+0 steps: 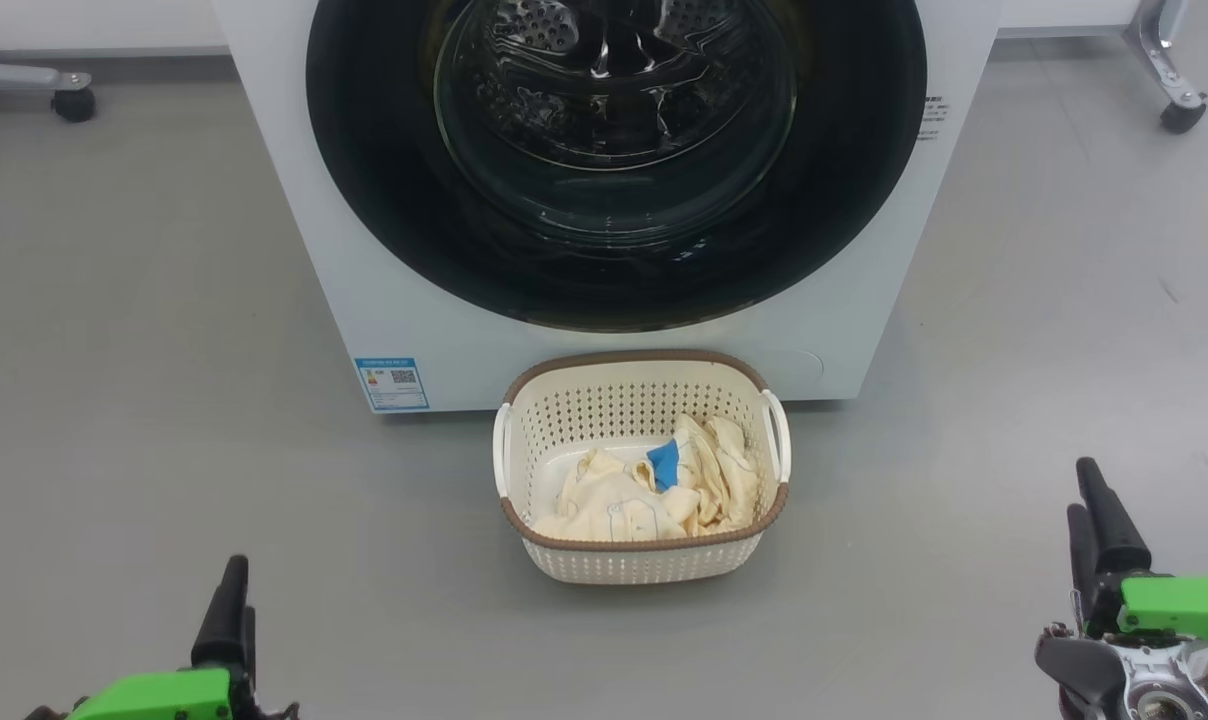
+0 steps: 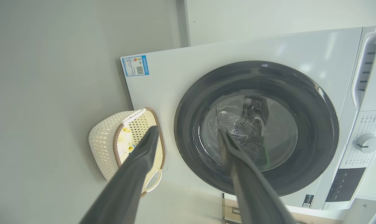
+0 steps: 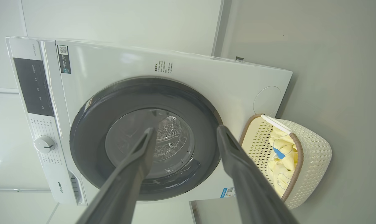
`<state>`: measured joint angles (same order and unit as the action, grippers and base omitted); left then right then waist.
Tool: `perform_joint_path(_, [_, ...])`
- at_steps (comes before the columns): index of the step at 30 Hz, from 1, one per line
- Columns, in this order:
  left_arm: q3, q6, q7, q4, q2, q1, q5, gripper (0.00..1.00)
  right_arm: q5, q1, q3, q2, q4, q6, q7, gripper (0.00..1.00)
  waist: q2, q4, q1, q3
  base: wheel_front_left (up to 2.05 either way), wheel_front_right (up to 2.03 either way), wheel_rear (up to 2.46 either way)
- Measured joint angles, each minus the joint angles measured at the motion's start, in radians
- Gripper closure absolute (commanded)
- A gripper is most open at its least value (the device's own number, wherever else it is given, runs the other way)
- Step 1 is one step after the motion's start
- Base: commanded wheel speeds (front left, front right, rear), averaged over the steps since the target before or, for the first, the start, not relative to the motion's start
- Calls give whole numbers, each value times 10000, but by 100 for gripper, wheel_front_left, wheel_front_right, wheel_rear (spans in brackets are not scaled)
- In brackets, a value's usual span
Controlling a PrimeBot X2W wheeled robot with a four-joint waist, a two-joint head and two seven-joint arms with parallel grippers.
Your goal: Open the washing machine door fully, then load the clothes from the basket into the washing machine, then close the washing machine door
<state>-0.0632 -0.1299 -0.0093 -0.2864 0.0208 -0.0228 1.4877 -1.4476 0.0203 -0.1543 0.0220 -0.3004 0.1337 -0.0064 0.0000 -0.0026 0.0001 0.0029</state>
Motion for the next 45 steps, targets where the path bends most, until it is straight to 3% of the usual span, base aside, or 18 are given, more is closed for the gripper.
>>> perform_joint_path(12, [-278, 0, -360, 717, 8, -224, -1179, 0, 957, 337, -105, 0, 581, 0, -374, 0, 0, -7, 0, 15, 0, 0, 0])
perform_joint_path(22, [-305, 146, -673, 1323, 8, -336, -2558, 0, 2575, 497, -25, 2, 1131, 0, -673, 0, 0, 8, 0, 33, 0, 0, 0])
perform_joint_path(45, [401, 694, -1315, 2579, 36, -386, -6784, 0, 6487, 721, 125, 8, 1931, 0, -1348, 0, 0, 16, -1, 169, 0, 0, 0])
